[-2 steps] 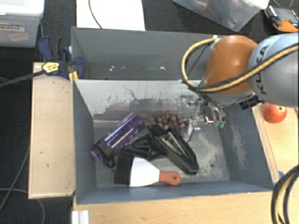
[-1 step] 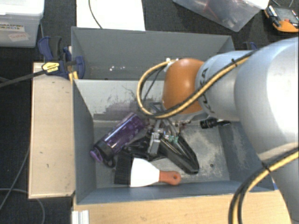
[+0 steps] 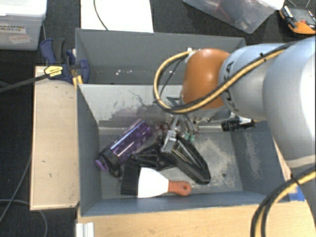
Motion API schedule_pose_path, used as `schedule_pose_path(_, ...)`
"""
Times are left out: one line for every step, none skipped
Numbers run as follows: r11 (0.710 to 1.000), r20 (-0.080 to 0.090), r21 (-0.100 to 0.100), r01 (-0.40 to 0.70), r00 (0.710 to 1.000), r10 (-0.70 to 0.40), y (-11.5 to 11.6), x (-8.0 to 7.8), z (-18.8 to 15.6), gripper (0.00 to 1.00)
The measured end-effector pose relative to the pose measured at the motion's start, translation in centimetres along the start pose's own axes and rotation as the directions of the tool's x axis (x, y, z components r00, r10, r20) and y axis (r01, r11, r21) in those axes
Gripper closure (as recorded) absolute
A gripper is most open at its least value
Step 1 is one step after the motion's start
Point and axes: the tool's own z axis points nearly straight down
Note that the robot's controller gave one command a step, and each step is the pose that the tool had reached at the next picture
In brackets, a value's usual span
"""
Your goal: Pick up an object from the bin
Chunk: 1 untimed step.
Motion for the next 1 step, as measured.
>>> schedule_pose_path(0.995,0.006,-0.003,0.1,0.995,-0.1,1.1,0.81,3.48,0.0)
